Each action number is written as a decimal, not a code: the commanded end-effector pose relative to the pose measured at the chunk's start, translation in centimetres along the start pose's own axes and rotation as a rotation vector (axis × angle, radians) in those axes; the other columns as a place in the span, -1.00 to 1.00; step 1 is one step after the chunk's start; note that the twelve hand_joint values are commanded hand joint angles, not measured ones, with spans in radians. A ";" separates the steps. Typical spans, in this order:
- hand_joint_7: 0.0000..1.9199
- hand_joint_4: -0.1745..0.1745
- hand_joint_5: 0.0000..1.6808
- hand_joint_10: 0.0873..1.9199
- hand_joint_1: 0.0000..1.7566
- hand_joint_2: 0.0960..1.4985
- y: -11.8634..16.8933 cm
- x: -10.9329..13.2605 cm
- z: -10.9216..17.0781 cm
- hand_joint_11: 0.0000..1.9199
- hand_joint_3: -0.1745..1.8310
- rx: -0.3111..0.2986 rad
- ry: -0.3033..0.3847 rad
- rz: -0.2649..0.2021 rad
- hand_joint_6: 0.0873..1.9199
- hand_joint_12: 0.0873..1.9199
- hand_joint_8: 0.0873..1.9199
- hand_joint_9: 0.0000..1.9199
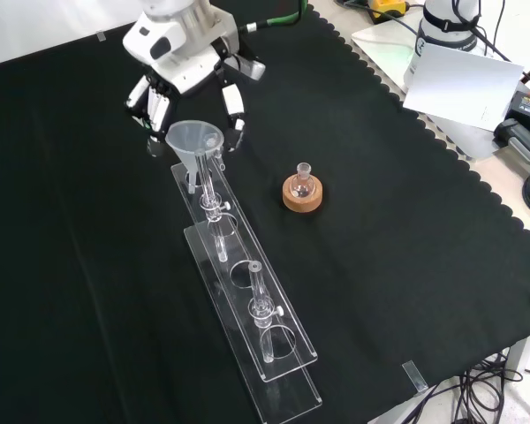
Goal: Pick up the funnel from the transparent funnel stand.
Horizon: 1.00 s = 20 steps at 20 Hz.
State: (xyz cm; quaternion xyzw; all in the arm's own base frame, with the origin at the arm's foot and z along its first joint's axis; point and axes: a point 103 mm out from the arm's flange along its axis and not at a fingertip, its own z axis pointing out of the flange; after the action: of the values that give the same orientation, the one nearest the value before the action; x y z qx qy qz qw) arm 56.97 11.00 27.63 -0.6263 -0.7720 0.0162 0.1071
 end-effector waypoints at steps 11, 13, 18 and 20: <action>-0.06 -0.05 -0.15 -0.68 0.07 -0.60 -3.7 2.3 -6.9 -0.63 -0.13 -0.118 0.003 -0.046 -1.00 0.37 -0.56 0.00; -0.06 -0.05 -0.15 -0.68 0.07 -0.60 -4.0 2.2 -6.9 -0.63 -0.13 -0.115 0.003 -0.034 -1.00 0.37 -0.56 0.00; -0.08 -0.06 -0.16 -0.69 0.07 -0.60 -4.9 2.5 -6.9 -0.62 -0.13 -0.122 0.004 0.016 -1.00 0.37 -0.57 0.00; -0.08 -0.07 -0.16 -0.69 0.06 -0.60 -5.6 2.3 -7.0 -0.62 -0.13 -0.124 -0.002 0.032 -1.00 0.37 -0.57 0.00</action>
State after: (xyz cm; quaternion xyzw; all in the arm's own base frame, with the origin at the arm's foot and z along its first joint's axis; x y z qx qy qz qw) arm 53.52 11.59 35.47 -0.6292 -0.7735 -0.0297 0.0707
